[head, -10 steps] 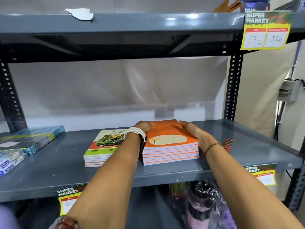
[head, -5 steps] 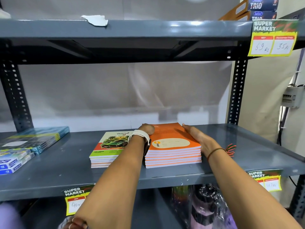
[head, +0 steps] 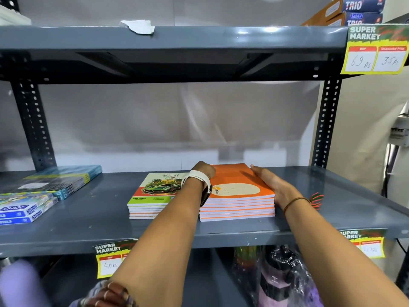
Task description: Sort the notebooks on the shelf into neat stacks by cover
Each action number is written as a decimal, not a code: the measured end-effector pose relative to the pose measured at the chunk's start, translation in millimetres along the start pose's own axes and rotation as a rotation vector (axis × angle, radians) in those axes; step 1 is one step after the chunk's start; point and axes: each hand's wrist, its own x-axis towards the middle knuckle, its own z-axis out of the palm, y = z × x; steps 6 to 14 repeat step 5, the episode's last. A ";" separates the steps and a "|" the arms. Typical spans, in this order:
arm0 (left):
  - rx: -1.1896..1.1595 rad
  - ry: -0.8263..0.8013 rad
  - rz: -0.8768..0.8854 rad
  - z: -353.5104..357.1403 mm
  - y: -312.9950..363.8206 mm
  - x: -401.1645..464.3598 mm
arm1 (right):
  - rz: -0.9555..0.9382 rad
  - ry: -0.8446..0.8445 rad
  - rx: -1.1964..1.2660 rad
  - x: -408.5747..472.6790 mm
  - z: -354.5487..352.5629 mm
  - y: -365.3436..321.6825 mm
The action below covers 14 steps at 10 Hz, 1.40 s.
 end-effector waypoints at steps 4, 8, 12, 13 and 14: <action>-0.150 0.264 0.111 -40.5 -21.4 -17.1 | -0.057 0.051 -0.478 -9.1 4.3 -17.5; -0.019 0.514 0.149 -45.9 -37.0 -25.7 | -0.272 0.308 -0.894 -14.8 18.0 -26.9; -0.019 0.514 0.149 -45.9 -37.0 -25.7 | -0.272 0.308 -0.894 -14.8 18.0 -26.9; -0.019 0.514 0.149 -45.9 -37.0 -25.7 | -0.272 0.308 -0.894 -14.8 18.0 -26.9; -0.019 0.514 0.149 -45.9 -37.0 -25.7 | -0.272 0.308 -0.894 -14.8 18.0 -26.9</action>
